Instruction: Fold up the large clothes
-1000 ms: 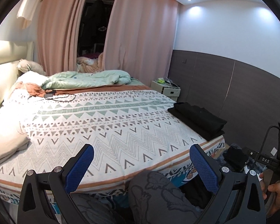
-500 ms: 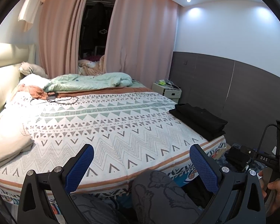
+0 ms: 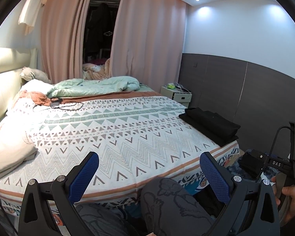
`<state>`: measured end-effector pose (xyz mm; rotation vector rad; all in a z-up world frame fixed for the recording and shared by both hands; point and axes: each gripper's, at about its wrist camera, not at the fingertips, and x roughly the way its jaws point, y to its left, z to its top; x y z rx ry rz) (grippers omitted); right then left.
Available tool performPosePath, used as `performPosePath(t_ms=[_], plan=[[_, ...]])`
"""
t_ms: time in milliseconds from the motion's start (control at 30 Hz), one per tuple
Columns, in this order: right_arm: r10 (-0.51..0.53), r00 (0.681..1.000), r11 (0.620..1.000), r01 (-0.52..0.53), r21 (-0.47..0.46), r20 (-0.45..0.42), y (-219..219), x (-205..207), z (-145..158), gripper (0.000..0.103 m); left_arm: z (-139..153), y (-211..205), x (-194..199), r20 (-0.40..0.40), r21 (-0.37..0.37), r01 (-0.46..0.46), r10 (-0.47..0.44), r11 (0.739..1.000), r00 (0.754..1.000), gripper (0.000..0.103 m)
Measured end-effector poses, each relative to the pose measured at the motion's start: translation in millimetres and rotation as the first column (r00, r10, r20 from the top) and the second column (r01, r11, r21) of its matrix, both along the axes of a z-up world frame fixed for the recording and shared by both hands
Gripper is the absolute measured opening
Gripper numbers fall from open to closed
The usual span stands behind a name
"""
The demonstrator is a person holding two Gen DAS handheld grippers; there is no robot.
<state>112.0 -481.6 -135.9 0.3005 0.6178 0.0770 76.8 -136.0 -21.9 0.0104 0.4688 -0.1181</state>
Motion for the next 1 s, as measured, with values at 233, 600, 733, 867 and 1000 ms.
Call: performPosePath(t_ms=[233,600,733,867,1000], plan=[[-0.004,1.000,1.000,0.004,0.011,0.004,-2.9,2.6,-0.6,0.103,4.0,-0.8,-2.6,-0.003,0.017,-0.016,0.016,1.000,1.000,0.102],[-0.014,1.000,0.999,0.014,0.033,0.005,-5.8,0.4,2.5,0.103,13.9,-0.6,-16.0,0.033,0.029,-0.017,0.016,0.999,0.999,0.103],[-0.013,1.000,0.999,0.012,0.030,0.014,-5.8,-0.7,6.3,0.103,16.7,-0.2,-20.2,0.042,0.028,-0.015,0.014,0.999,0.999,0.103],[-0.013,1.000,1.000,0.013,0.027,0.017,-7.1,-1.5,6.5,0.103,17.1,-0.2,-21.0,0.047,0.027,-0.015,0.014,1.000,0.999,0.102],[-0.013,1.000,0.999,0.013,0.029,0.015,-7.6,-1.3,6.2,0.103,17.4,-2.2,-21.7,0.052,0.029,-0.013,0.011,1.000,0.999,0.102]])
